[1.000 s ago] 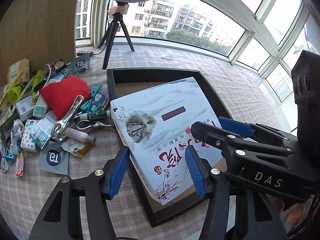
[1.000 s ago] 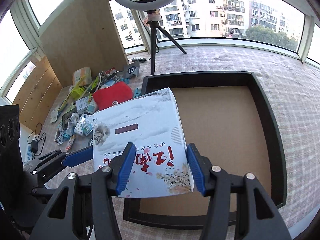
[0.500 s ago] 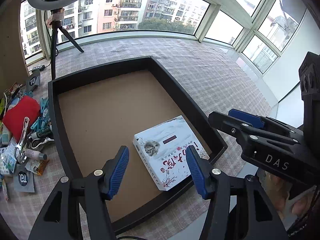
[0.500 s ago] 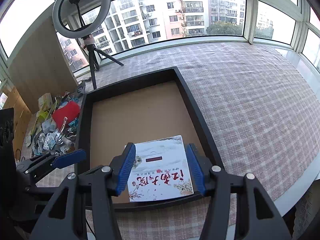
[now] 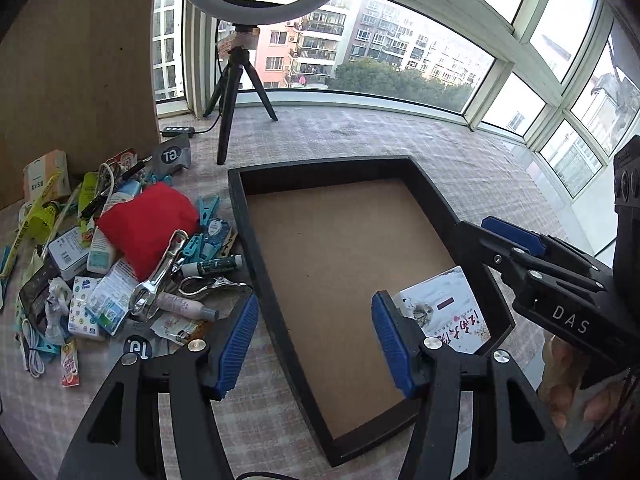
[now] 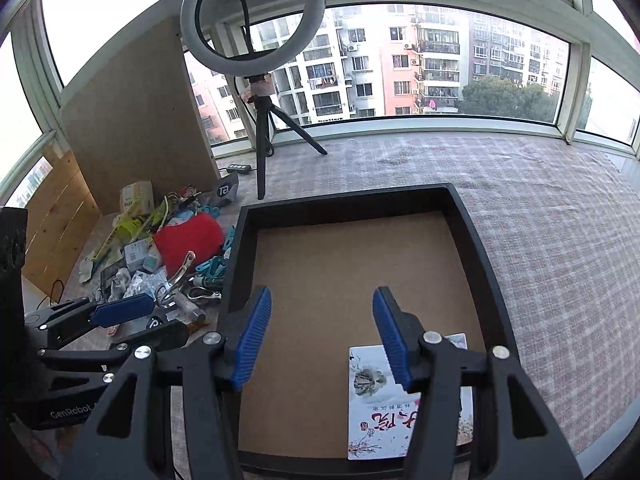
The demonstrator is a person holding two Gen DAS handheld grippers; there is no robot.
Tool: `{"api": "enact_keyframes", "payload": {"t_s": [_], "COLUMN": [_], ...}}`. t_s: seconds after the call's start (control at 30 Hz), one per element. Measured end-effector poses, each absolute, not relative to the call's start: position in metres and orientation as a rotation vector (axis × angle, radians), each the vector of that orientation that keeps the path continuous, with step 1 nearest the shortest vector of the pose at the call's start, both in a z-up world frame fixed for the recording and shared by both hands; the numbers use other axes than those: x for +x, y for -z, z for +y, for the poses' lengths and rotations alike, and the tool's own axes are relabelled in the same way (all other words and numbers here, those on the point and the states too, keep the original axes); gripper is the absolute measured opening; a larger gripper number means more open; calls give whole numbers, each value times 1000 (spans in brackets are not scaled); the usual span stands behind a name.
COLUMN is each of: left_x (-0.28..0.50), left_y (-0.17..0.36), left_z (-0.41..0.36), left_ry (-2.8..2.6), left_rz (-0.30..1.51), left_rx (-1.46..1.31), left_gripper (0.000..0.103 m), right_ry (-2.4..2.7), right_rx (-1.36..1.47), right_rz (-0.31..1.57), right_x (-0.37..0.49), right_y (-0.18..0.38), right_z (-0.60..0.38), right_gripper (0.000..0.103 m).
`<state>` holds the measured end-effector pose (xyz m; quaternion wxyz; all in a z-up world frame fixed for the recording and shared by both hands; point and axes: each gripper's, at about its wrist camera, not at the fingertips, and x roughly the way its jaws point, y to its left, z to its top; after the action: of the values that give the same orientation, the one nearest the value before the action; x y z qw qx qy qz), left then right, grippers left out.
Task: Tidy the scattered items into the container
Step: 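Move the right gripper back to the pile beside the red cushion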
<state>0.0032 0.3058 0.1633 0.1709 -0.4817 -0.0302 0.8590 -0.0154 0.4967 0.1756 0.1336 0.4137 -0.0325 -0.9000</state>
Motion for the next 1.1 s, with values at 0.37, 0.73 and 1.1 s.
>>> {"api": "enact_keyframes", "payload": {"t_s": [0.37, 0.73, 1.1], "left_x": [14, 45, 39], "left_y": [-148, -98, -66], "left_z": [117, -12, -29], "left_ry": [-2753, -2796, -2744], "left_rz": [-200, -377, -467], "left_rx": [-1518, -1755, -1787], "left_gripper": [56, 56, 56], "right_ry": [2417, 2273, 2147], "right_rx": [1136, 1166, 1340], "right_rz": [78, 194, 216], "right_x": [-55, -91, -163], "right_y": [-184, -165, -103], "right_z": [383, 273, 194], "right_gripper": [53, 40, 35]}}
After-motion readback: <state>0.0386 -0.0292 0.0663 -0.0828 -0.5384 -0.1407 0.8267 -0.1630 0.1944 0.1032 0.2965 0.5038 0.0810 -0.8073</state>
